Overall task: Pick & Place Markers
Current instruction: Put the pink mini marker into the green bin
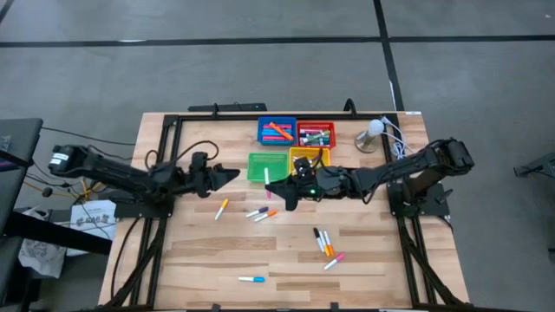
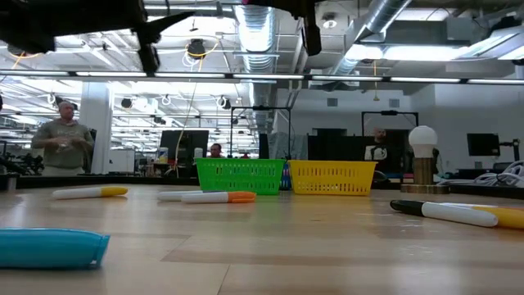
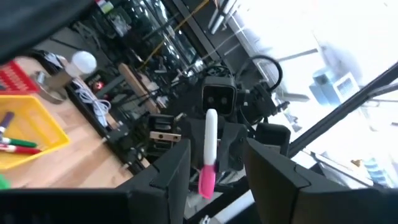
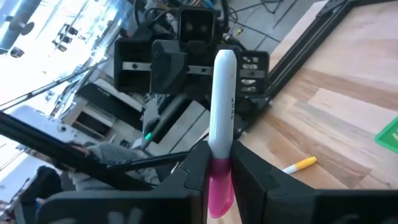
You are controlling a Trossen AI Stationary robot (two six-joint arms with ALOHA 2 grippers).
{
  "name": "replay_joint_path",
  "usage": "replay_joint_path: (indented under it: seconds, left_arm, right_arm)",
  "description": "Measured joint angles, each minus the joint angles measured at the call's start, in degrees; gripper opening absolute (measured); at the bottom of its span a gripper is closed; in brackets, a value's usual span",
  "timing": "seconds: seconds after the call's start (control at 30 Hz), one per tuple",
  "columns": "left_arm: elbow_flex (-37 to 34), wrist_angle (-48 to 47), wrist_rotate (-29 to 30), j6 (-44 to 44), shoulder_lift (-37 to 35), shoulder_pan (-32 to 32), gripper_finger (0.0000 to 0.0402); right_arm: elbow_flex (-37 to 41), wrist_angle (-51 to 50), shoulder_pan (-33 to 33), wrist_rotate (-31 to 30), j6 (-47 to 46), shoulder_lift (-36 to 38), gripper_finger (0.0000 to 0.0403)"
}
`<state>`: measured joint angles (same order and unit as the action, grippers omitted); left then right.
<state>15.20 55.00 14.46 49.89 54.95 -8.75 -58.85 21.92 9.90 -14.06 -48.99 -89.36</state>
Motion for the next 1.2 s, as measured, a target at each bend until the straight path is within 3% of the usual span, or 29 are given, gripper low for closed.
replay_joint_path:
  seconds: [0.2,0.4,0.67,1.0,1.2]
  left_arm:
    - [6.3,0.2,-11.2,0.1,8.4,5.2,0.0147]
    - [11.2,0.2,-17.6,0.4,14.8,8.2,0.0147]
    - [14.3,0.1,-20.7,1.4,19.5,9.9,0.0147]
    - [14.8,0.4,-20.8,1.3,20.2,11.2,0.0146]
    - [14.8,0.5,-21.4,-0.1,20.2,11.2,0.0114]
  right_arm:
    - [0.0,-0.3,-2.0,2.3,1.4,0.0,0.0035]
    - [0.0,-0.3,-3.4,5.8,1.5,0.0,0.0039]
    - [0.0,-0.4,-3.7,6.8,3.1,0.0,0.0039]
    - [0.1,-0.9,-4.4,8.2,3.3,0.0,0.0039]
    - [0.1,-1.0,-4.4,10.0,4.5,0.0,0.0042]
